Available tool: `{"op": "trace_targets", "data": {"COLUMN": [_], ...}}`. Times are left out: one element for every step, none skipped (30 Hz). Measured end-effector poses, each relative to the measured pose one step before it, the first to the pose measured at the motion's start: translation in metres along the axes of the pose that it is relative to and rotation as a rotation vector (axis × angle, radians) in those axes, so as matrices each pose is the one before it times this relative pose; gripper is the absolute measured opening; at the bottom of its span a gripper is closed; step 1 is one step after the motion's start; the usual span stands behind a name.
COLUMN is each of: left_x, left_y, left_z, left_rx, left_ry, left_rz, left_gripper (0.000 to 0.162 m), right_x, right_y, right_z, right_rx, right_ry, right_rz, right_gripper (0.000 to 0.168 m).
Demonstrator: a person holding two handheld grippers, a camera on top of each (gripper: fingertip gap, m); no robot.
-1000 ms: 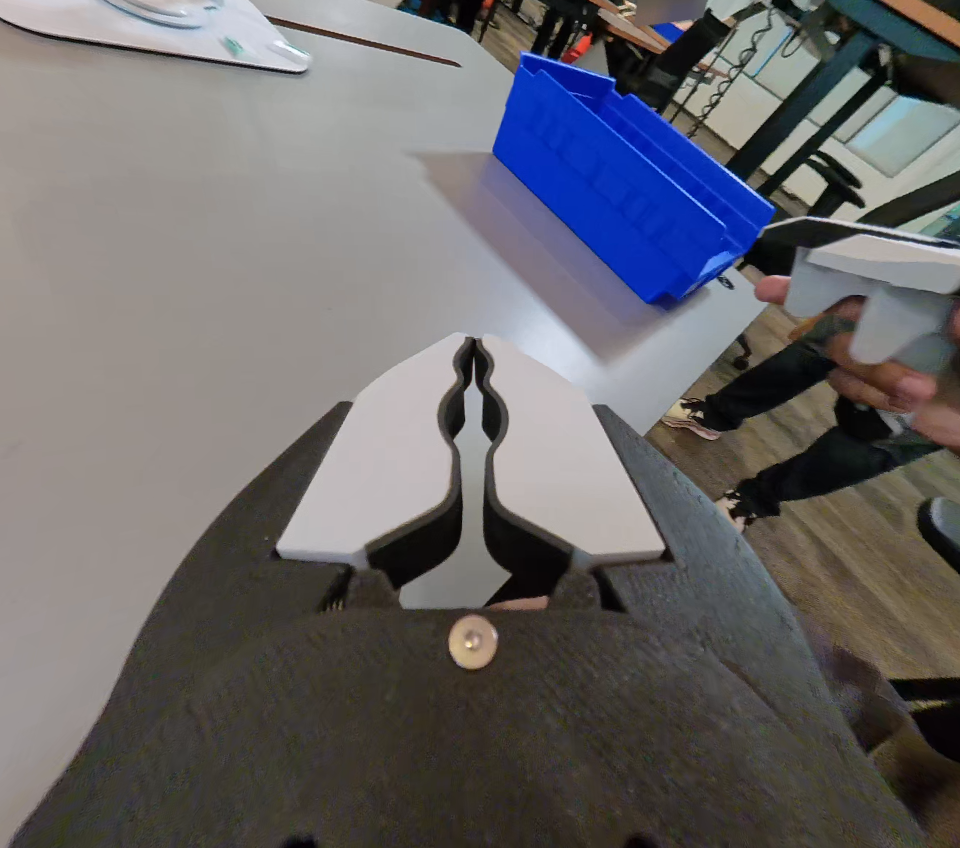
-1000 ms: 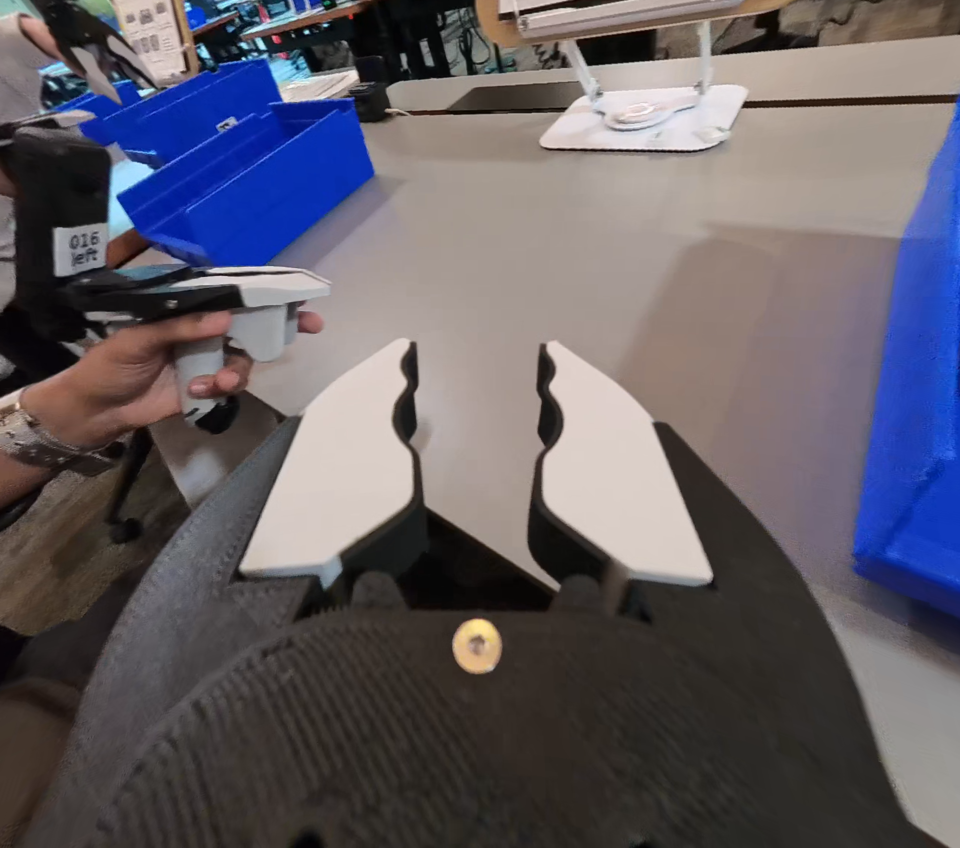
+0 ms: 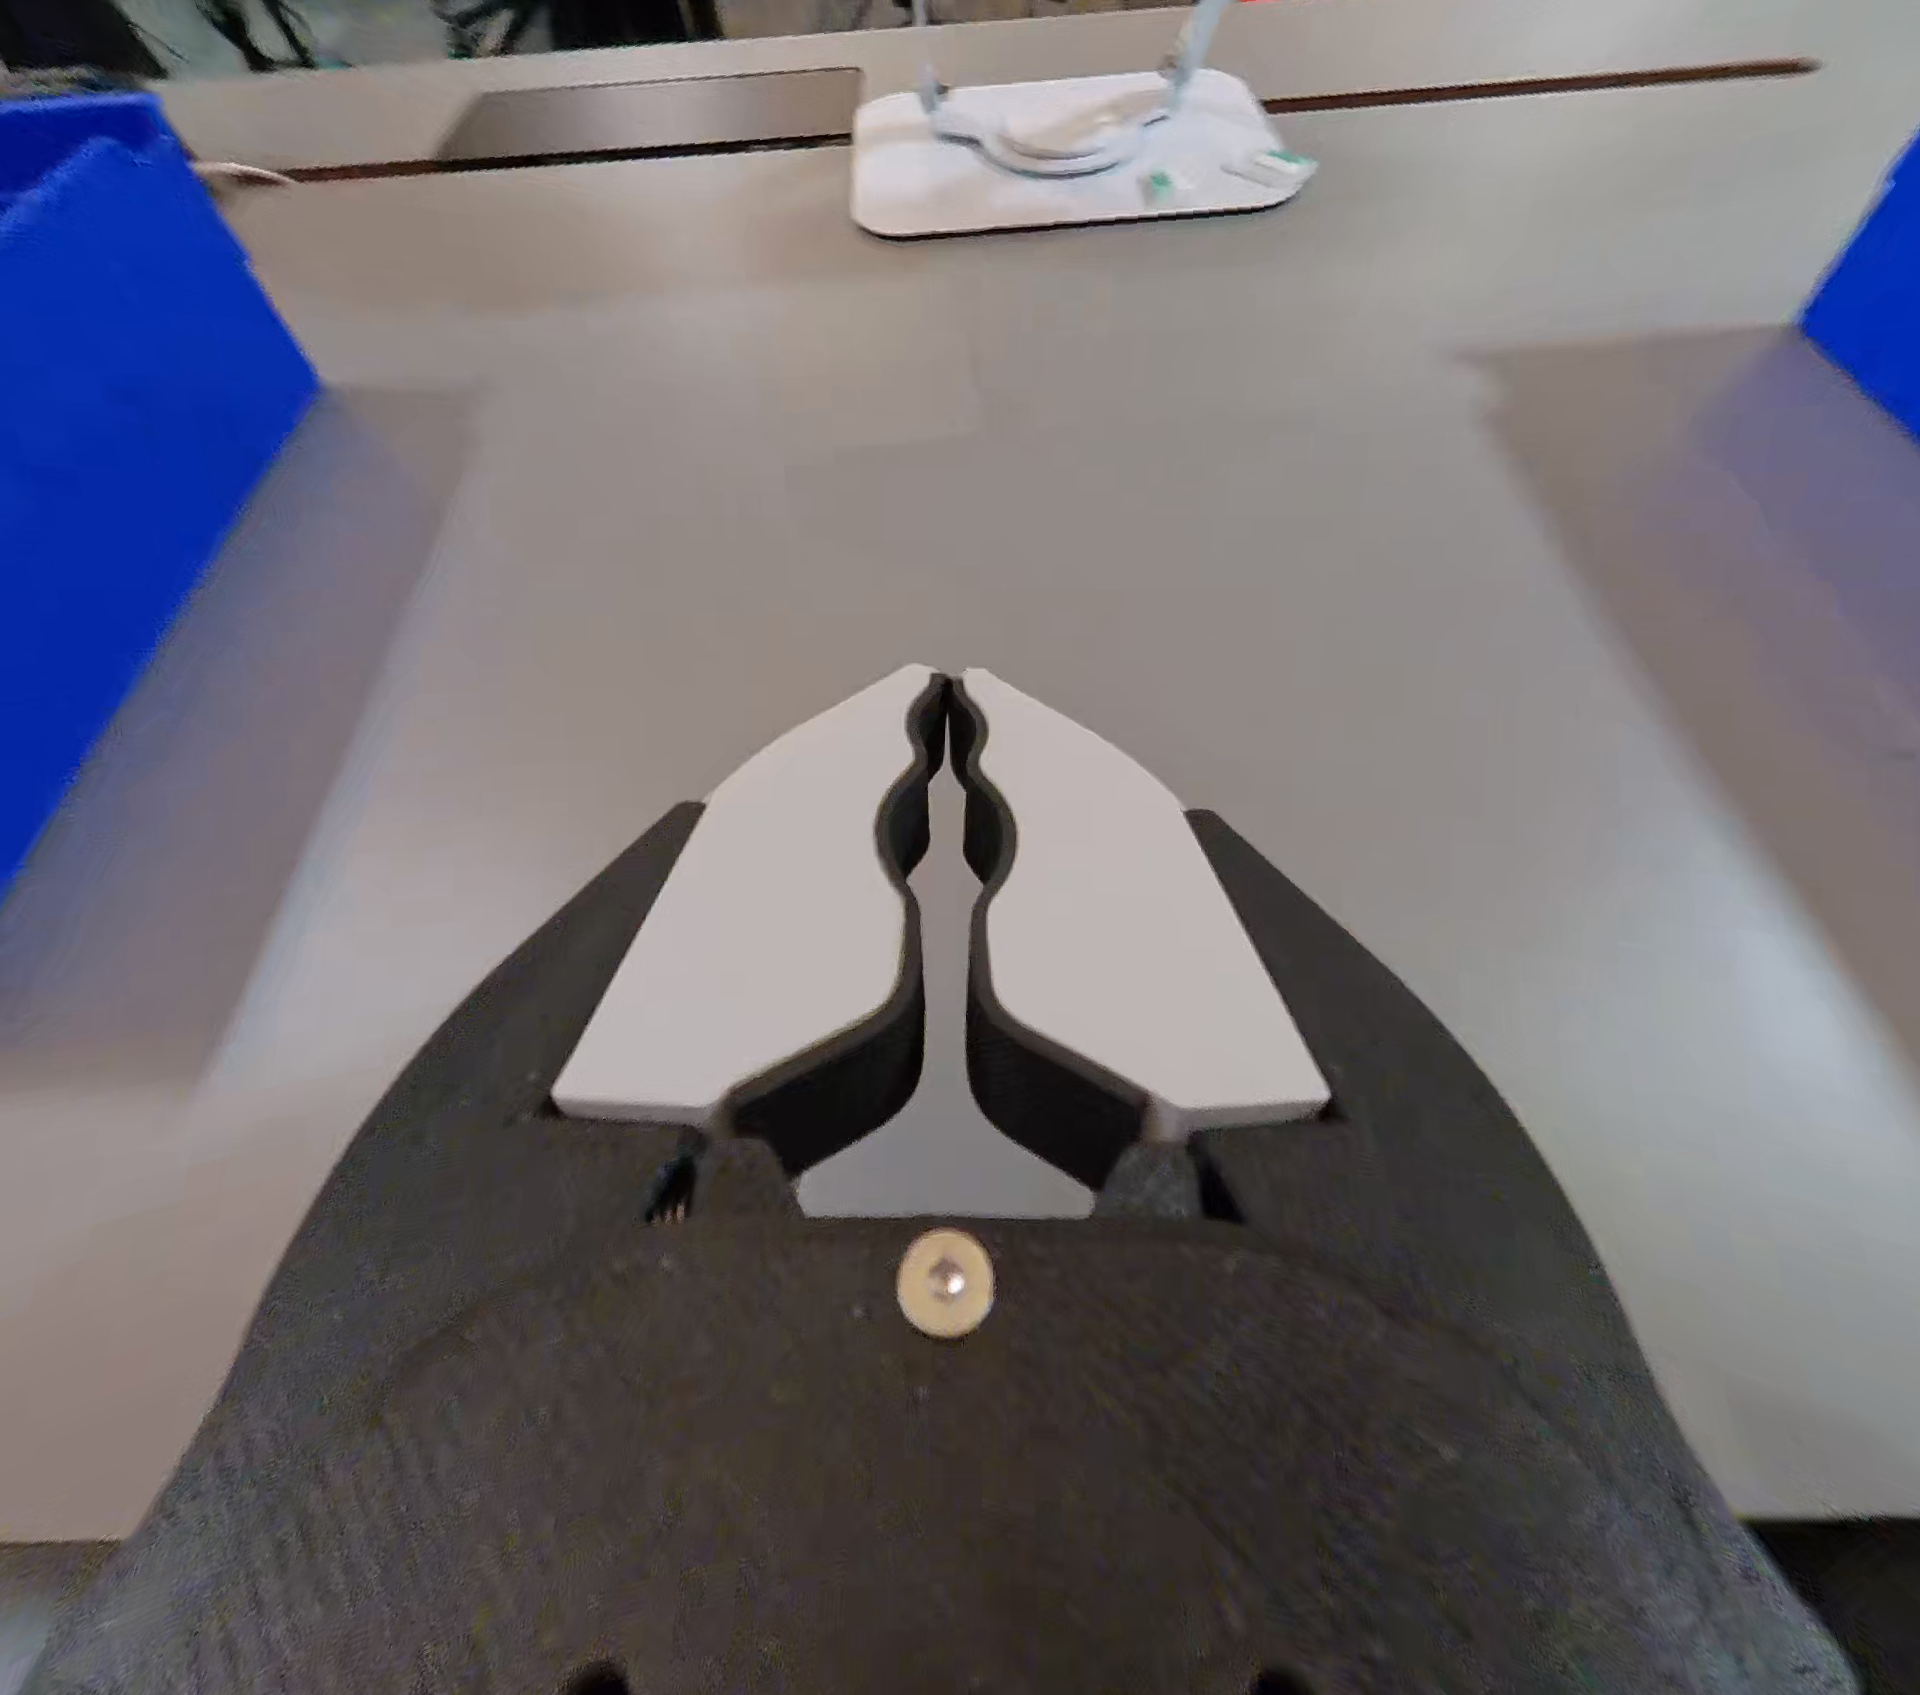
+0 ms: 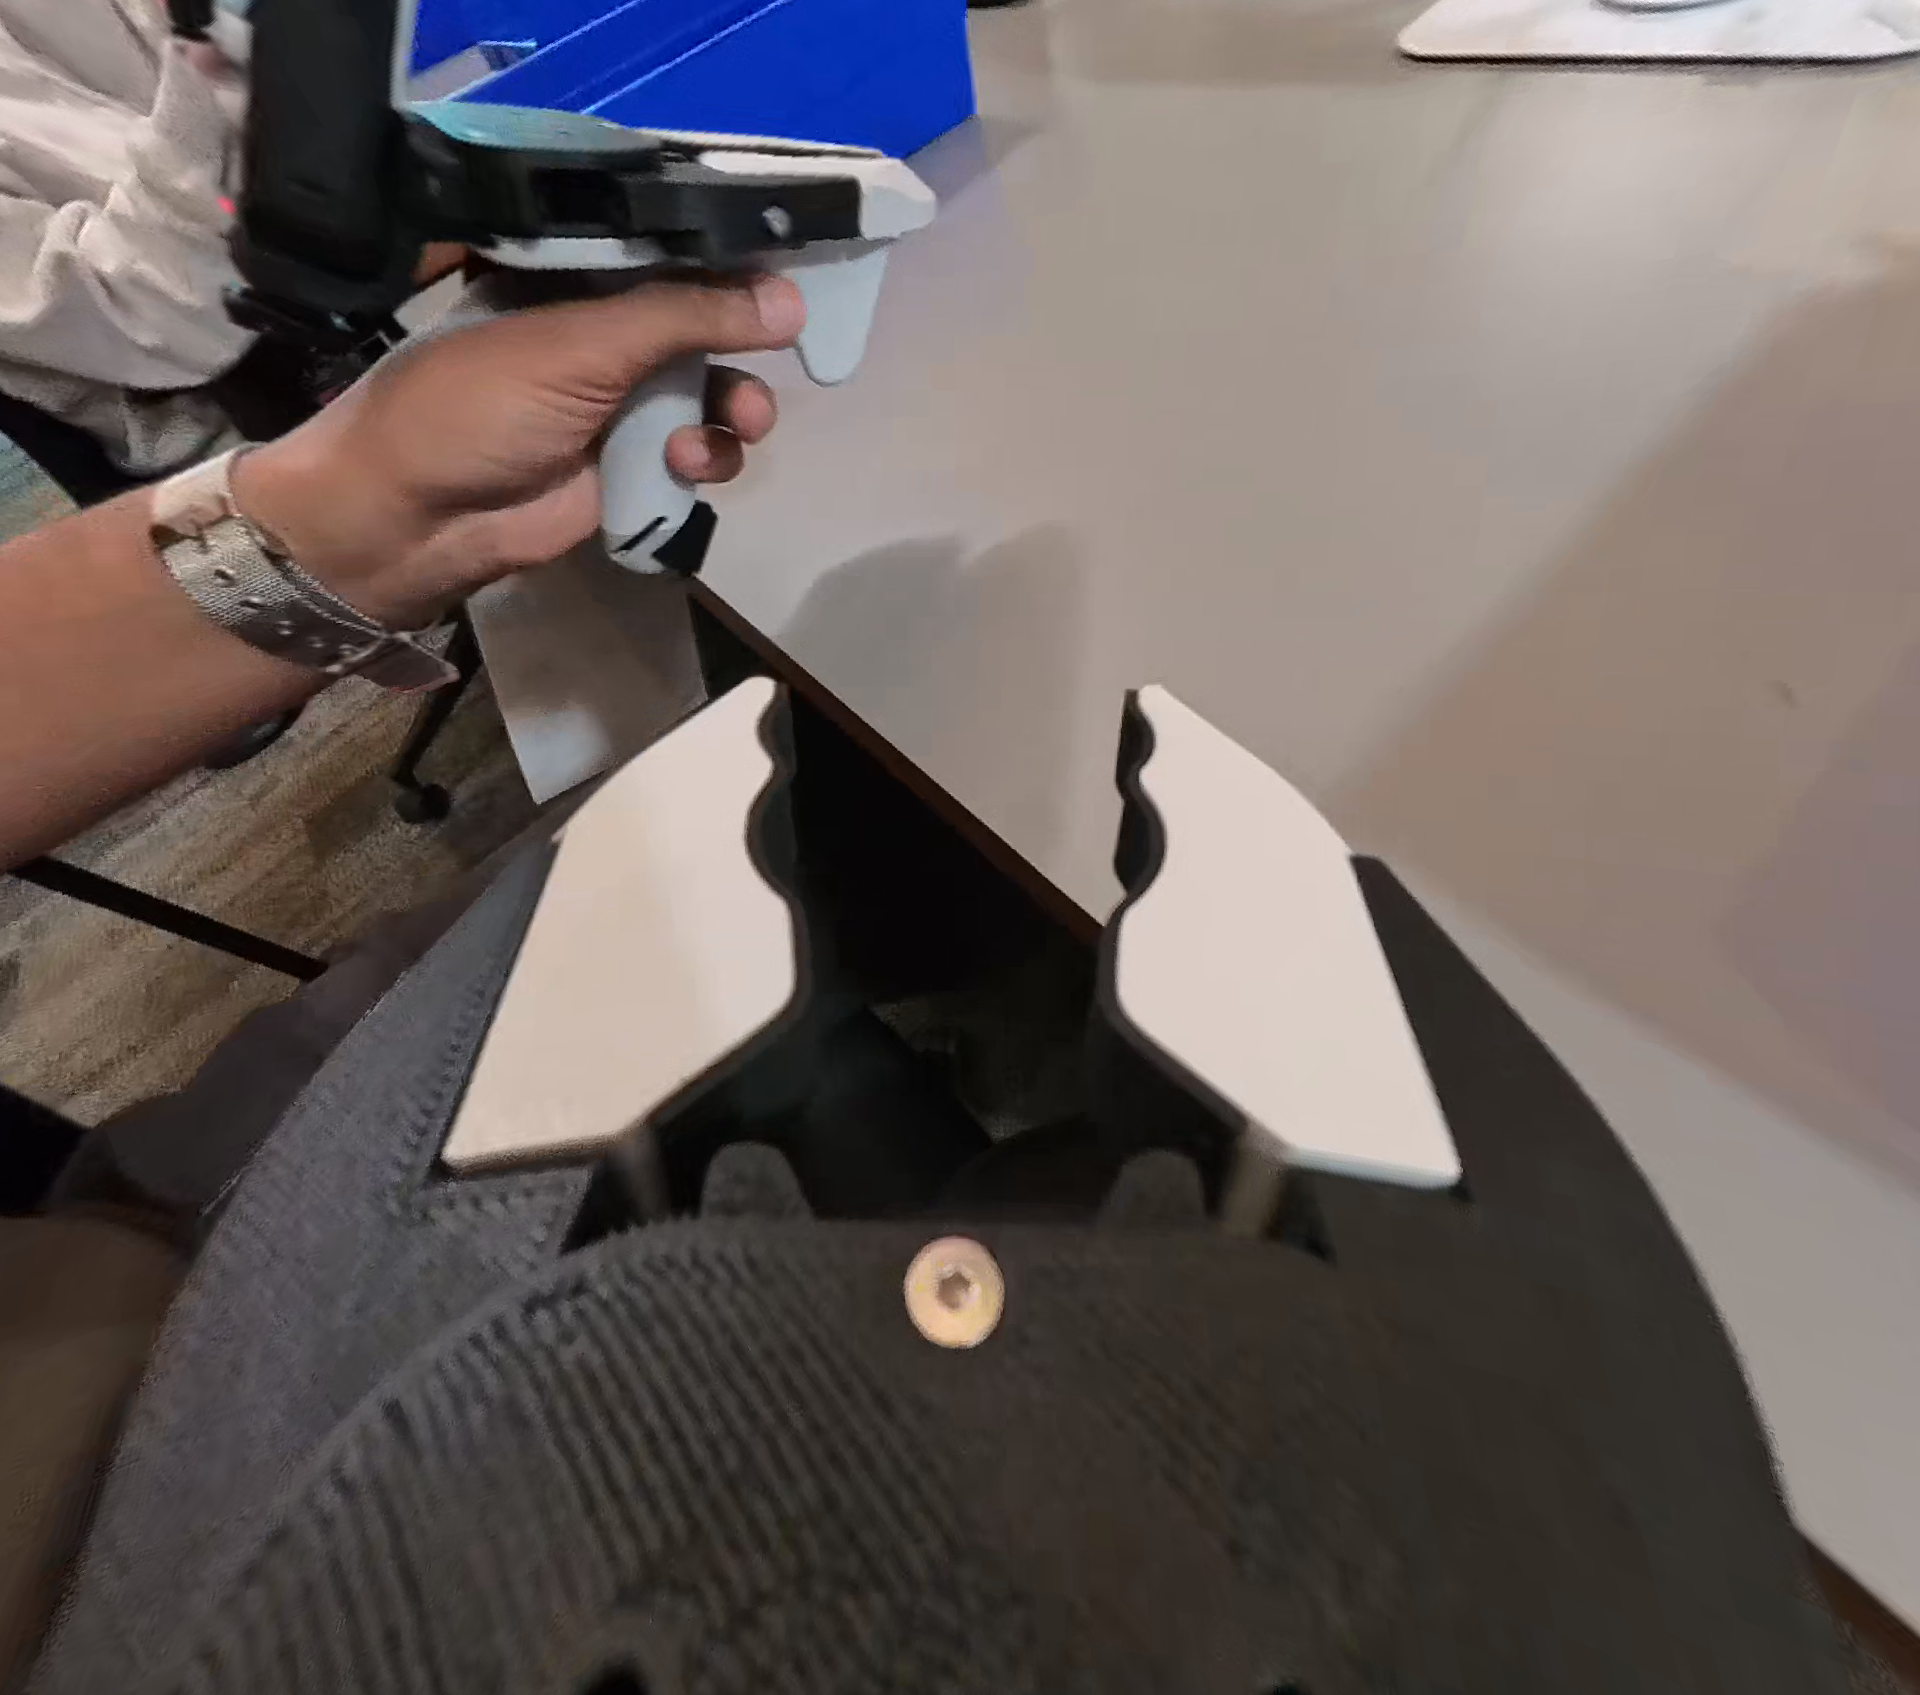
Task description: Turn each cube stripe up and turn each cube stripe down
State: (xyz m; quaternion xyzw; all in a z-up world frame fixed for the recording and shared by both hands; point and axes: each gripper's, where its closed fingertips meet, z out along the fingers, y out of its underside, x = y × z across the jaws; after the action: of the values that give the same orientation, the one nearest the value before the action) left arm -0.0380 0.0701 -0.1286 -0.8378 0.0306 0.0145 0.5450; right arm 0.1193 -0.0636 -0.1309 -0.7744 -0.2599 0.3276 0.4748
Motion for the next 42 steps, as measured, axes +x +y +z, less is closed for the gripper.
{"op": "trace_targets", "data": {"left_x": [-0.00952,-0.01025,-0.00968,-0.00916,-0.00952,-0.00854,-0.00728,-0.00596,-0.00465,-0.00353,-0.00196,-0.00017,-0.00091,-0.00115,-0.00087,0.00012,0.00031,0.00038,-0.00042,-0.00005,0.00080,0.00117,0.00086,0.00139,0.00201,0.00308,0.00474,0.00556,0.00593,0.00637,0.00629,0.00609,0.00560,0.00496,0.00450,0.00570,0.00656,0.00621,0.00550,0.00456,0.00389,0.00347], "left_y": [0.00337,0.00386,0.00348,0.00371,0.00383,0.00340,0.00343,0.00376,0.00388,0.00391,0.00492,0.00656,0.00725,0.00705,0.00628,0.00415,0.00115,-0.00159,-0.00301,-0.00274,-0.00301,-0.00372,-0.00384,-0.00412,-0.00486,-0.00580,-0.00604,-0.00626,-0.00559,-0.00516,-0.00474,-0.00445,-0.00460,-0.00484,-0.00501,-0.00482,-0.00425,-0.00370,-0.00400,-0.00388,-0.00312,-0.00212], "left_z": [0.00187,0.00169,0.00186,0.00199,0.00203,0.00169,0.00150,0.00130,0.00119,0.00082,0.00106,0.00142,0.00134,0.00101,0.00052,0.00003,-0.00081,-0.00125,-0.00105,-0.00062,-0.00050,-0.00024,0.00027,0.00091,0.00138,0.00197,0.00243,0.00270,0.00299,0.00310,0.00309,0.00311,0.00309,0.00289,0.00265,0.00225,0.00190,0.00157,0.00115,0.00047,0.00005,-0.00036], "left_rx": [-0.0030,-0.0058,-0.0046,-0.0080,-0.0098,-0.0079,-0.0086,-0.0104,-0.0114,-0.0090,-0.0114,-0.0156,-0.0138,-0.0102,-0.0111,-0.0099,-0.0030,0.0035,0.0046,0.0000,0.0043,0.0113,0.0119,0.0109,0.0129,0.0134,0.0117,0.0115,0.0082,0.0077,0.0079,0.0069,0.0082,0.0097,0.0117,0.0095,0.0078,0.0026,0.0083,0.0107,0.0098,0.0066], "left_ry": [-0.0296,-0.0323,-0.0259,-0.0250,-0.0297,-0.0269,-0.0212,-0.0175,-0.0123,-0.0075,-0.0011,0.0065,-0.0017,-0.0067,-0.0053,0.0011,0.0031,0.0027,-0.0055,-0.0067,-0.0026,-0.0036,-0.0067,-0.0057,-0.0030,0.0031,0.0110,0.0138,0.0131,0.0124,0.0094,0.0056,0.0012,-0.0032,-0.0077,0.0010,0.0054,0.0045,0.0010,-0.0024,-0.0036,-0.0025], "left_rz": [0.0202,0.0134,0.0082,0.0079,0.0071,0.0038,0.0039,0.0070,0.0099,0.0141,0.0287,0.0470,0.0463,0.0393,0.0317,0.0244,0.0152,0.0064,-0.0009,0.0006,0.0015,0.0025,0.0076,0.0100,0.0059,0.0000,-0.0051,-0.0109,-0.0114,-0.0041,0.0057,0.0128,0.0141,0.0120,0.0049,0.0059,0.0049,0.0134,0.0167,0.0171,0.0192,0.0220], "left_gripper": [0.002,0.002,0.002,0.002,0.002,0.002,0.002,0.002,0.002,0.003,0.006,0.012,0.020,0.023,0.026,0.029,0.032,0.035,0.035,0.035,0.035,0.034,0.031,0.028,0.023,0.016,0.006,0.002,0.002,0.002,0.002,0.002,0.002,0.002,0.002,0.002,0.003,0.003,0.003,0.003,0.003,0.003], "right_x": [-0.00521,-0.00557,-0.00540,-0.00424,-0.00398,-0.00421,-0.00345,-0.00256,-0.00200,-0.00189,-0.00232,-0.00278,-0.00326,-0.00290,-0.00008,0.00417,0.00572,0.00282,0.00014,-0.00087,-0.00170,-0.00137,-0.00009,0.00086,0.00176,0.00337,0.00503,0.00672,0.00705,0.00563,0.00444,0.00374,0.00221,0.00045,-0.00094,-0.00143,-0.00329,-0.00343,-0.00281,-0.00336,-0.00404,-0.00497], "right_y": [-0.00168,-0.00274,-0.00260,-0.00095,0.00096,0.00204,0.00255,0.00262,0.00208,0.00109,-0.00013,-0.00092,-0.00088,0.00003,0.00210,0.00330,0.00286,0.00148,0.00017,-0.00041,-0.00056,-0.00064,-0.00061,-0.00056,-0.00008,0.00116,0.00265,0.00437,0.00582,0.00600,0.00490,0.00358,0.00247,0.00111,0.00050,0.00018,-0.00069,-0.00109,-0.00150,-0.00187,-0.00261,-0.00390], "right_z": [0.00554,0.00608,0.00683,0.00727,0.00695,0.00615,0.00504,0.00371,0.00251,0.00161,0.00084,0.00022,-0.00049,-0.00089,-0.00147,-0.00151,-0.00151,-0.00182,-0.00215,-0.00201,-0.00195,-0.00198,-0.00225,-0.00239,-0.00264,-0.00302,-0.00316,-0.00340,-0.00363,-0.00366,-0.00364,-0.00338,-0.00287,-0.00244,-0.00188,-0.00154,-0.00100,-0.00021,0.00079,0.00180,0.00274,0.00340], "right_rx": [0.0053,0.0074,0.0052,-0.0024,-0.0107,-0.0133,-0.0130,-0.0120,-0.0096,-0.0057,-0.0011,0.0025,0.0033,-0.0012,-0.0128,-0.0211,-0.0177,-0.0045,0.0067,0.0083,0.0082,0.0095,0.0102,0.0106,0.0074,-0.0002,-0.0085,-0.0166,-0.0221,-0.0187,-0.0102,-0.0049,-0.0013,0.0036,0.0054,0.0044,0.0045,0.0022,-0.0012,-0.0035,-0.0048,-0.0017], "right_ry": [-0.0123,-0.0148,-0.0155,-0.0116,-0.0125,-0.0155,-0.0111,-0.0046,0.0002,0.0040,0.0044,0.0036,0.0023,0.0057,0.0248,0.0518,0.0596,0.0322,0.0070,-0.0051,-0.0132,-0.0130,-0.0046,0.0017,0.0083,0.0183,0.0272,0.0349,0.0336,0.0207,0.0121,0.0065,-0.0014,-0.0103,-0.0149,-0.0124,-0.0184,-0.0142,-0.0049,-0.0069,-0.0090,-0.0131], "right_rz": [-0.0209,-0.0166,-0.0110,-0.0060,-0.0028,-0.0014,-0.0035,-0.0083,-0.0123,-0.0141,-0.0143,-0.0126,-0.0092,-0.0088,-0.0127,-0.0119,-0.0068,-0.0051,0.0055,0.0188,0.0235,0.0211,0.0150,0.0060,-0.0033,-0.0096,-0.0131,-0.0142,-0.0167,-0.0180,-0.0120,-0.0039,0.0039,0.0098,0.0111,0.0105,0.0022,-0.0065,-0.0141,-0.0231,-0.0266,-0.0255], "right_gripper": [0.061,0.060,0.060,0.060,0.060,0.060,0.061,0.060,0.060,0.060,0.059,0.059,0.058,0.055,0.046,0.029,0.015,0.008,0.002,0.000,0.000,0.000,0.000,0.000,0.000,0.000,0.001,0.001,0.001,0.000,0.000,0.000,0.000,0.001,0.000,0.001,0.001,0.001,0.001,0.001,0.001,0.001]}}
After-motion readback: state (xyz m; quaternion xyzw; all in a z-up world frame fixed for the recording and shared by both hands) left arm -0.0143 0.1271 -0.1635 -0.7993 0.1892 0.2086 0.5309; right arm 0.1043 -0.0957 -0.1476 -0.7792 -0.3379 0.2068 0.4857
